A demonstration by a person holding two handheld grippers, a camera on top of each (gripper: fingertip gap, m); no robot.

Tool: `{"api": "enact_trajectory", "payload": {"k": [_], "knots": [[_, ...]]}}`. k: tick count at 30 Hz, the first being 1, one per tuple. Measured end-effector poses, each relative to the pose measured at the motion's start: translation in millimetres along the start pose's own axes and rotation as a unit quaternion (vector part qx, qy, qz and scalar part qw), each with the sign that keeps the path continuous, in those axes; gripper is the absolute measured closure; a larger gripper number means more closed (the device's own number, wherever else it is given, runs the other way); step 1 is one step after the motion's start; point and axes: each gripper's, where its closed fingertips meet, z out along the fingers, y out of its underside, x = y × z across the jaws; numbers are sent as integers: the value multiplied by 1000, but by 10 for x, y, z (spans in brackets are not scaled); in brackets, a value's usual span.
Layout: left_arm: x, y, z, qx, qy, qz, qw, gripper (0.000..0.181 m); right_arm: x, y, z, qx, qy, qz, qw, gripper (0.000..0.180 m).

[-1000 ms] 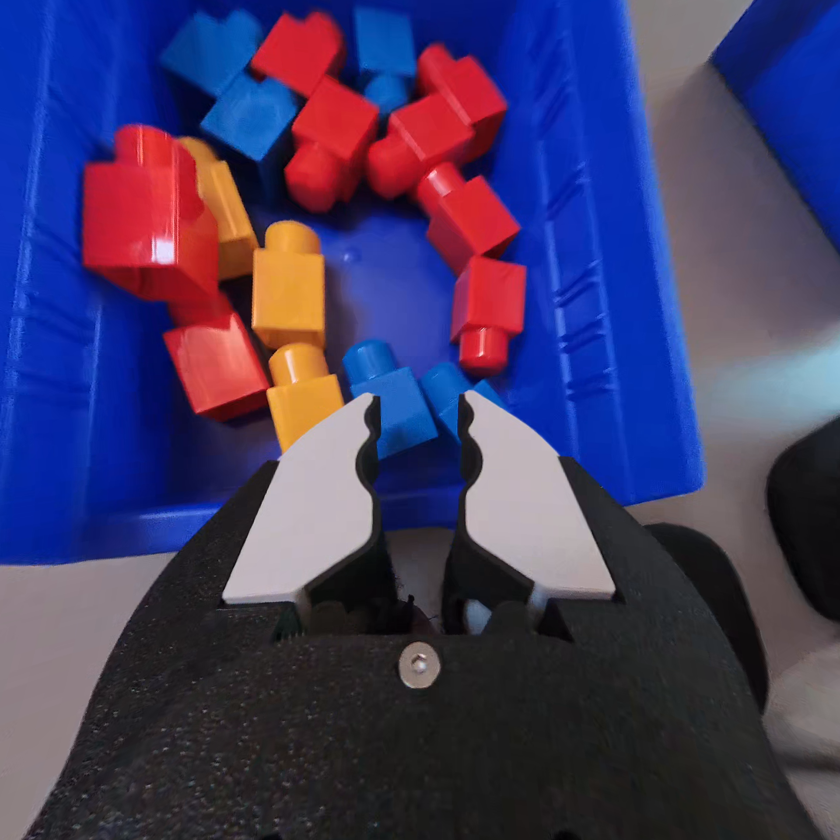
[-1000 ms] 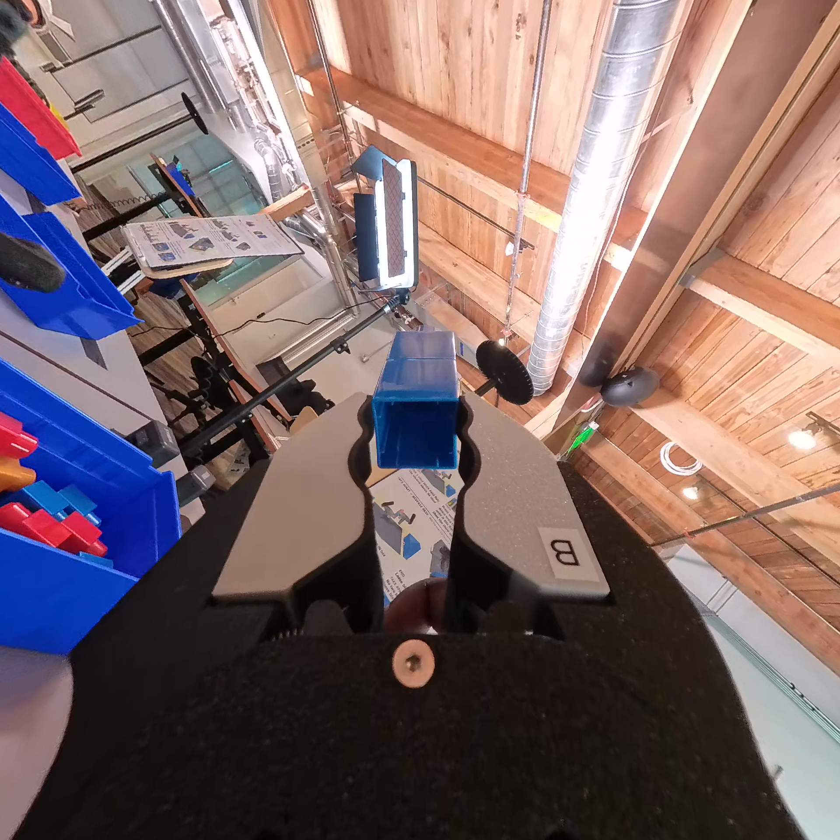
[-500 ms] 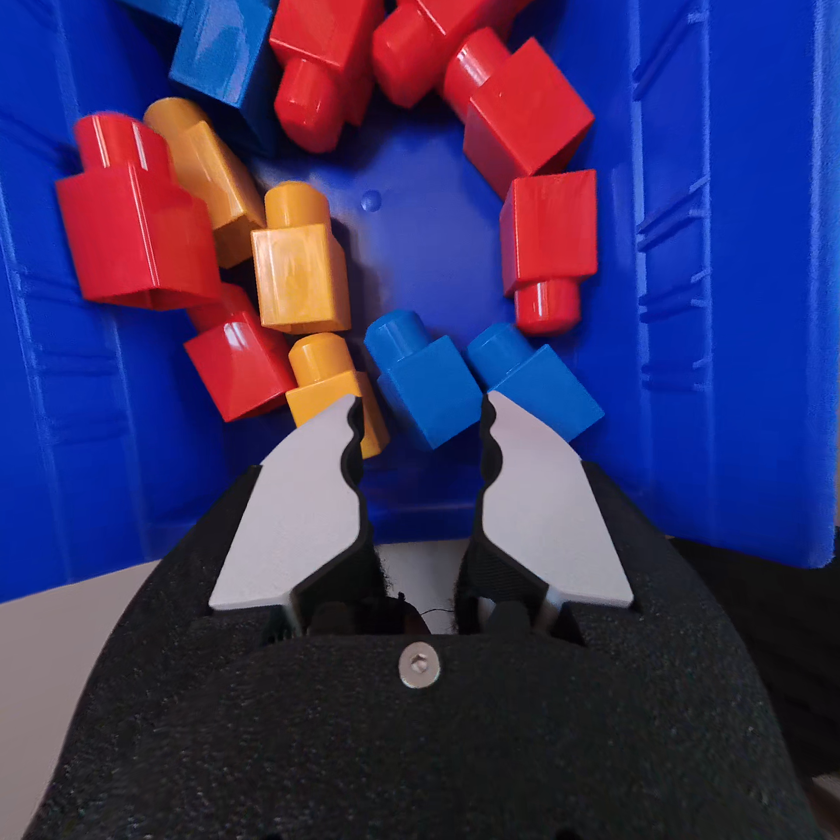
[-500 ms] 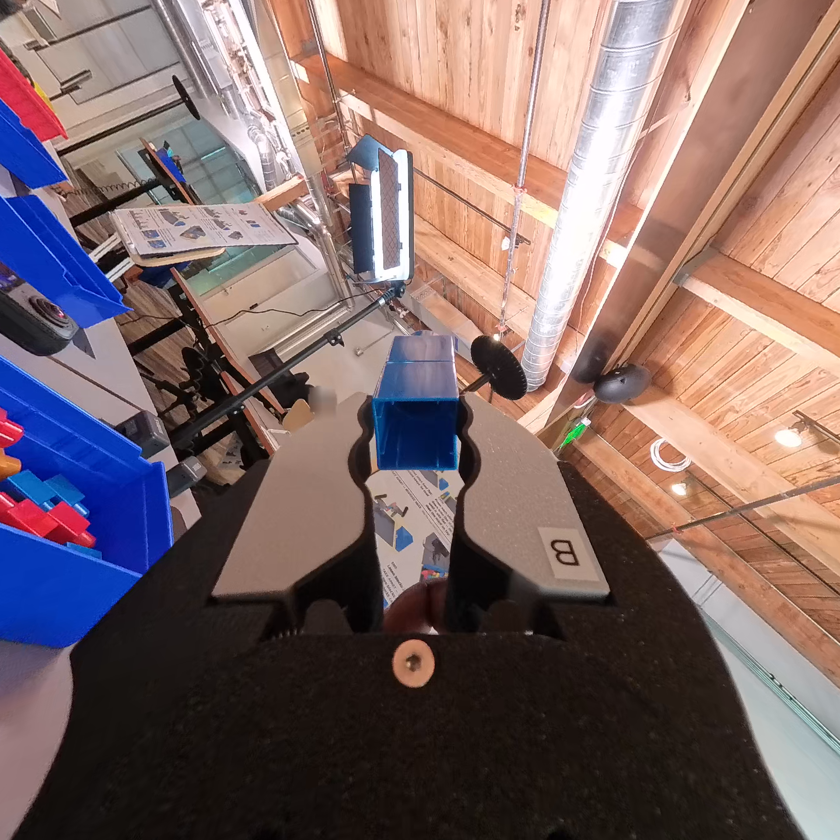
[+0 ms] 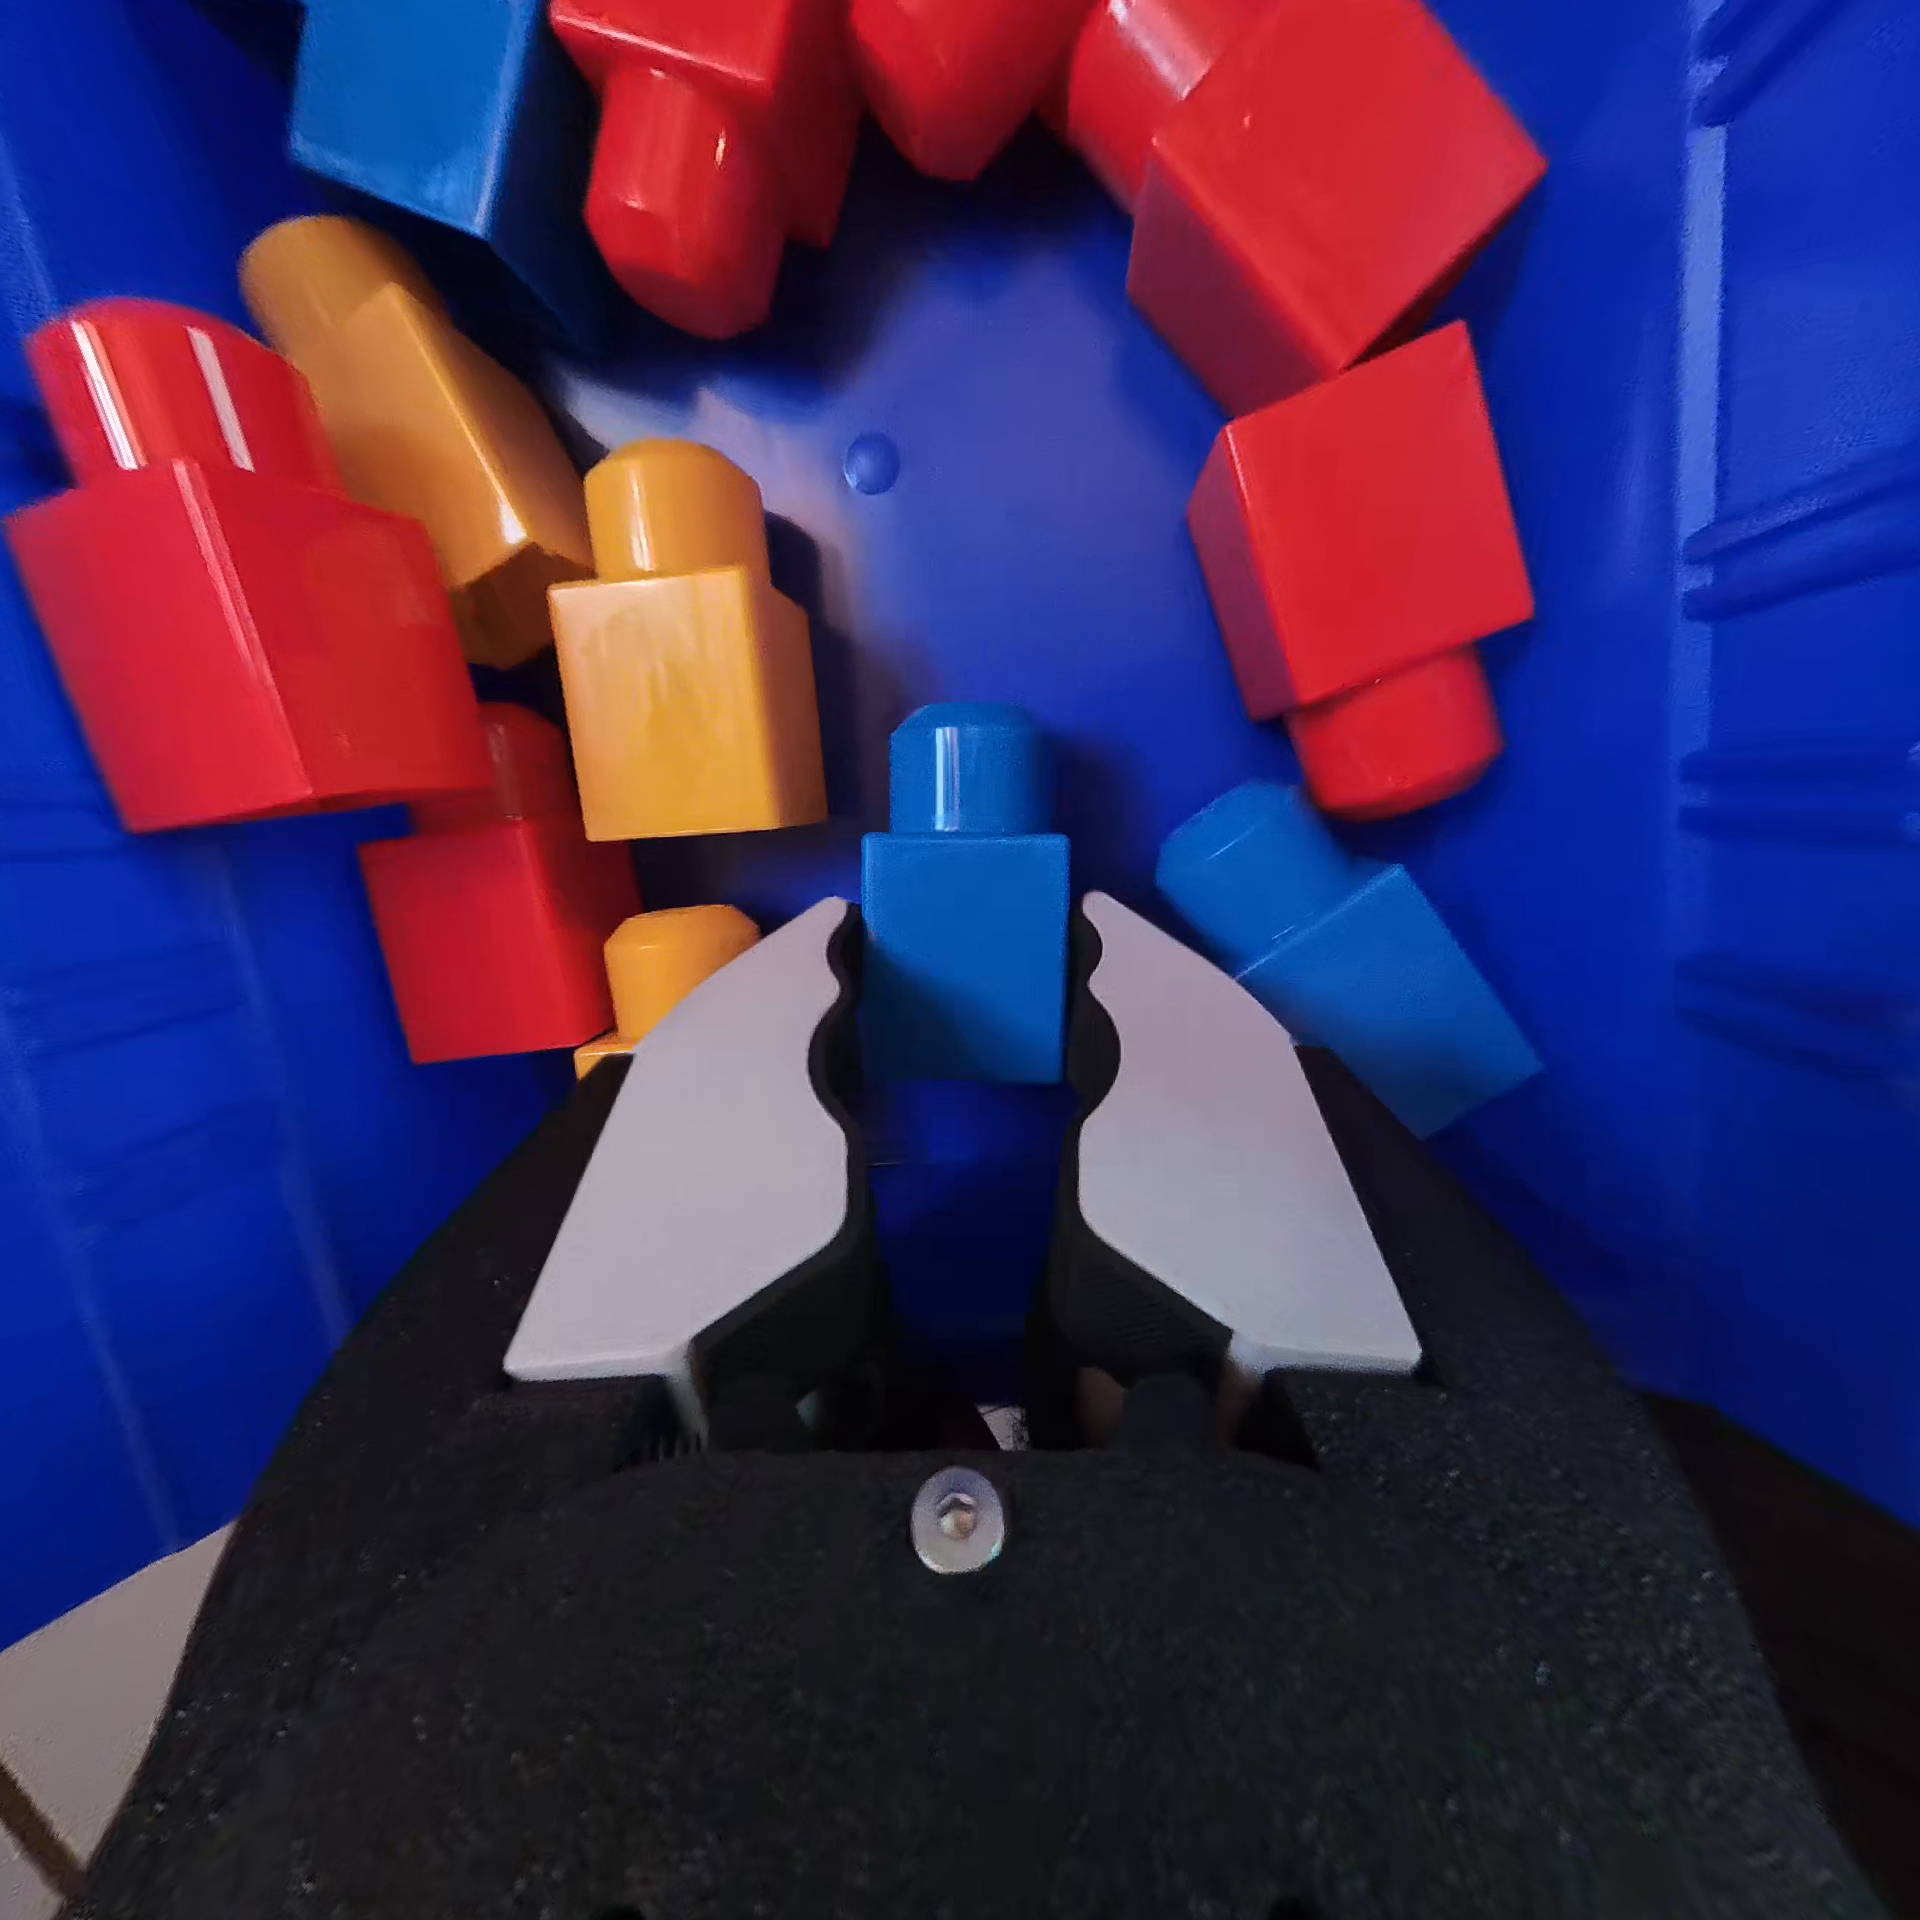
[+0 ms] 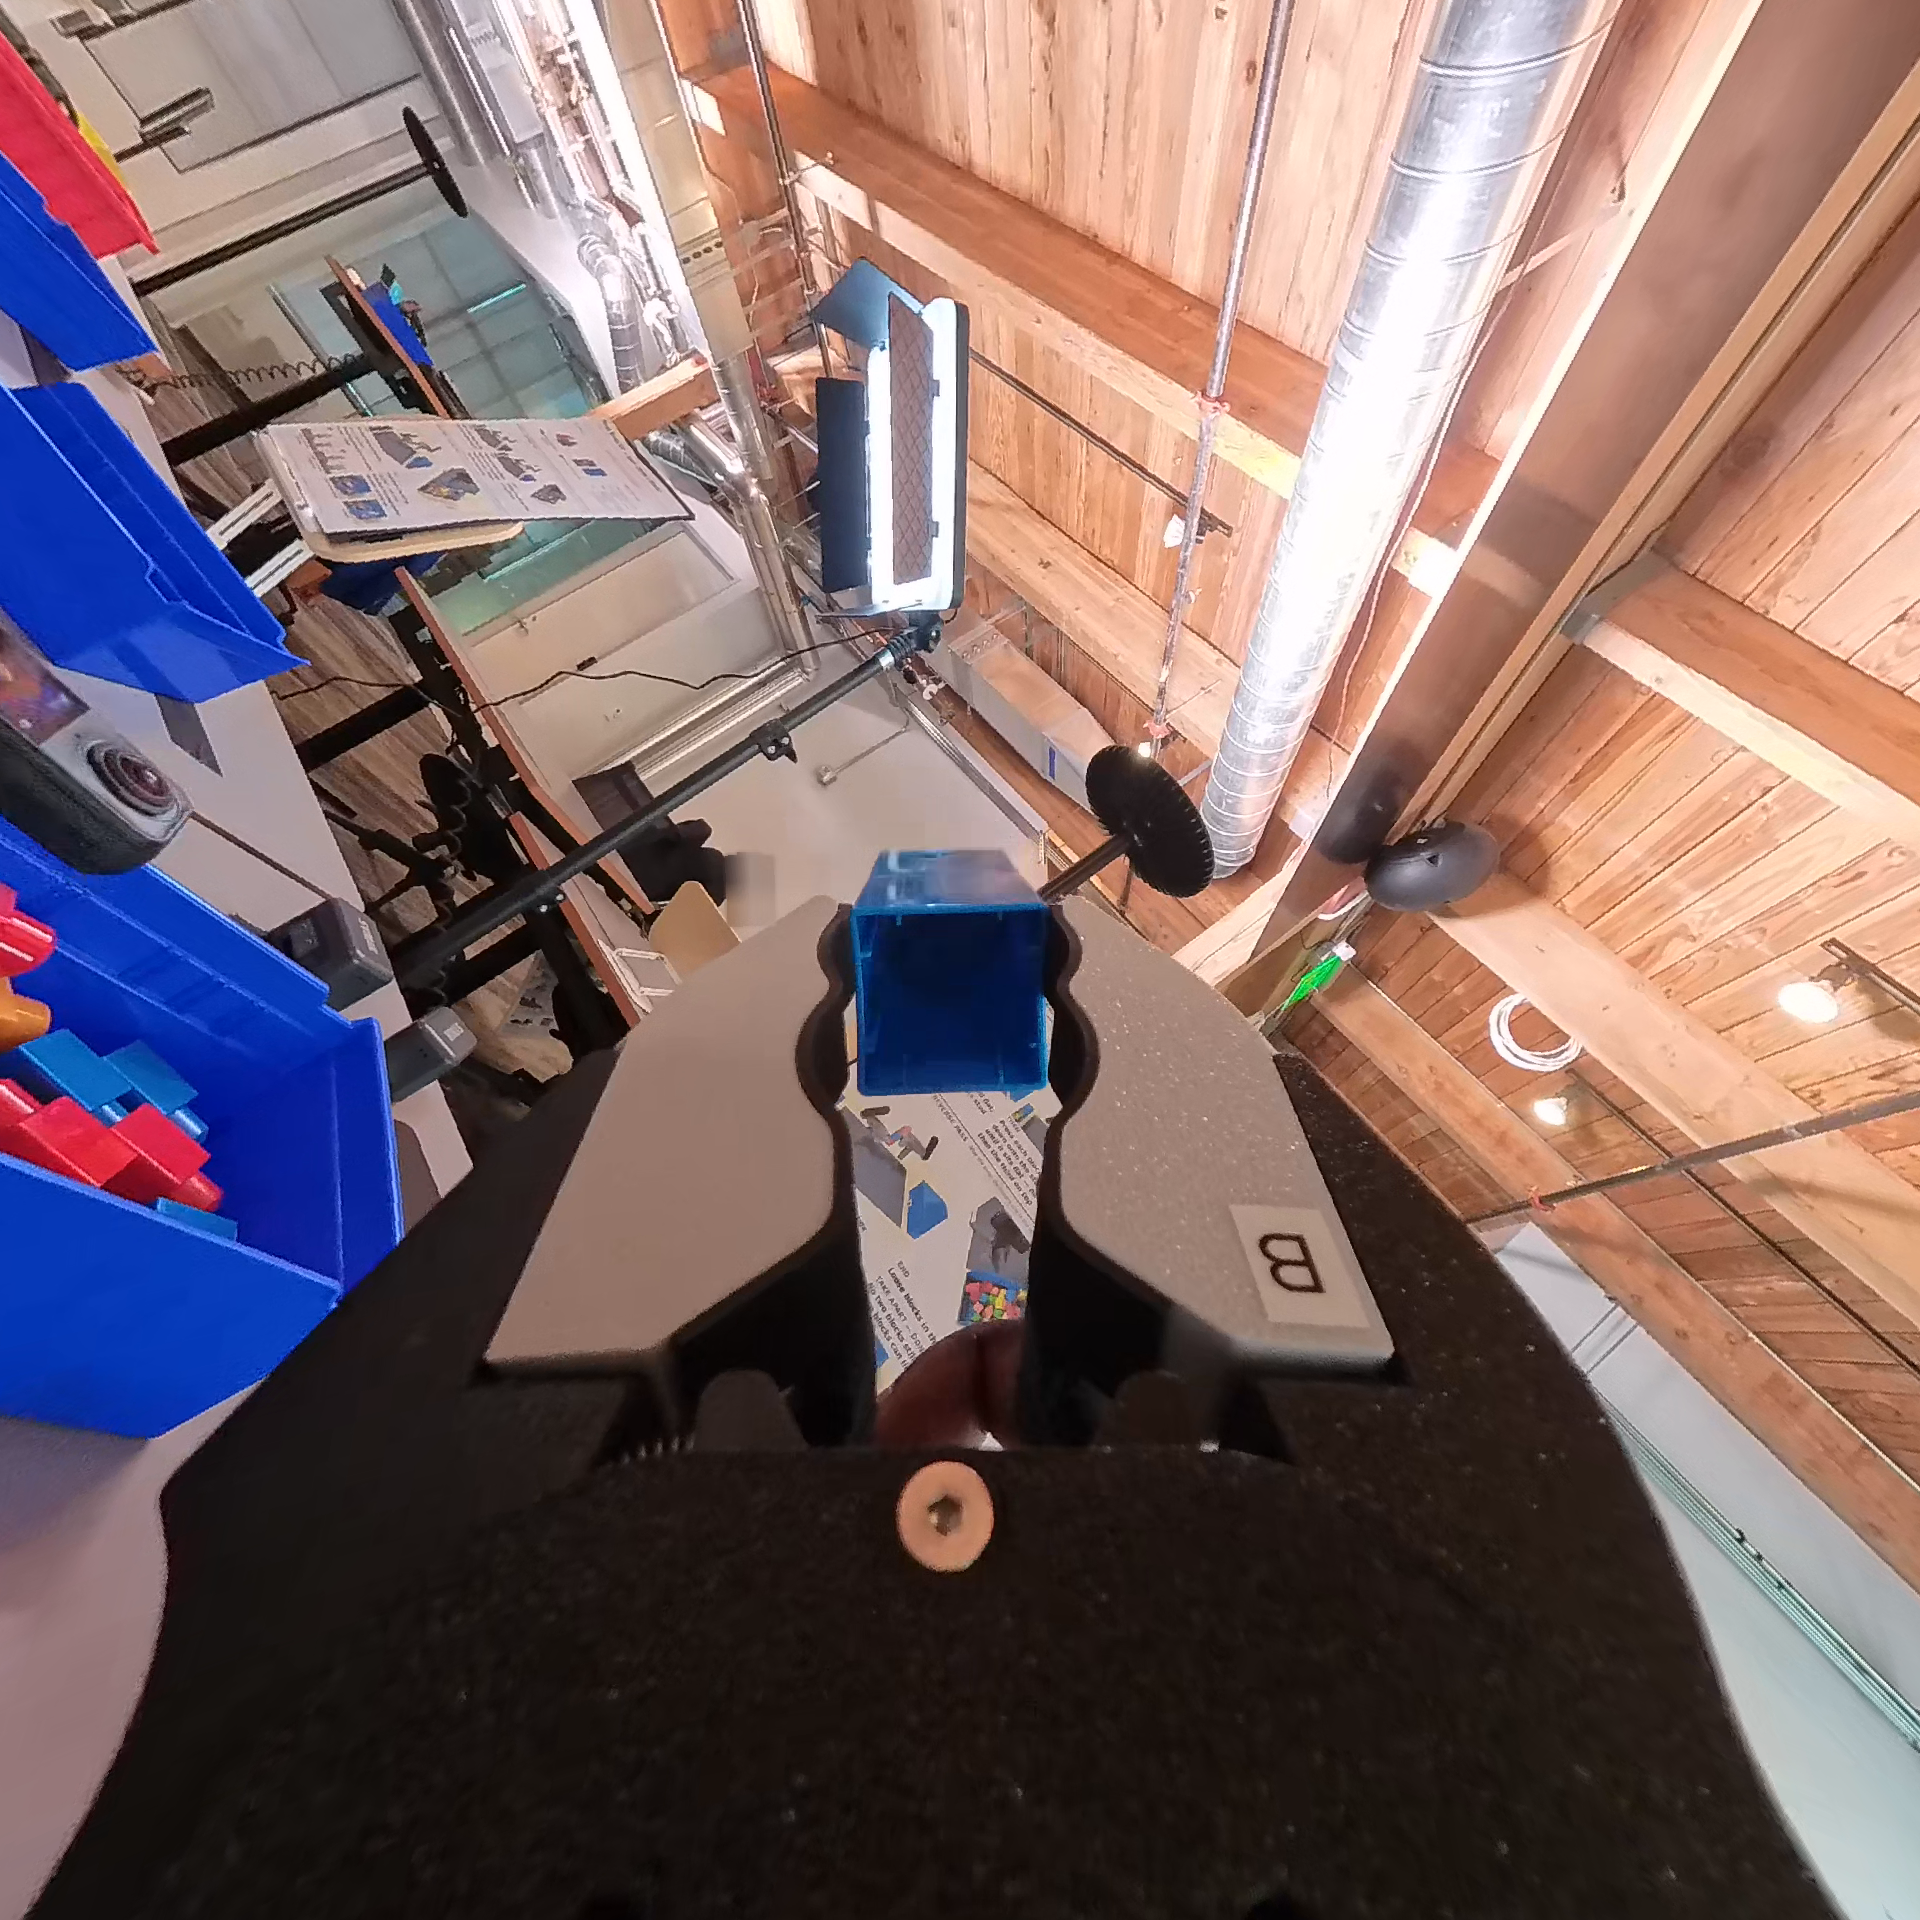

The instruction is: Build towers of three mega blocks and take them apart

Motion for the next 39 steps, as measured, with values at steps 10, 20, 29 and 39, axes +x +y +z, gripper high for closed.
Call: {"api": "enact_trajectory", "payload": {"k": [10, 20, 29, 39], "knots": [[27, -1009, -1301, 468, 198, -143, 849, 144, -66, -3, 39, 24, -39, 118, 992, 145], [375, -1664, -3427, 669, 566, -315, 364, 145, -371, -412, 280, 120, 3, 163, 979, 145], [1028, -1887, -3530, 528, 724, -335, 291, 145, -307, -698, 115, 158, 20, 63, 985, 146], [1252, -1839, -3600, 522, 738, -268, 333, 145, -294, -745, 56, 159, 31, 2, 987, 145]]}}
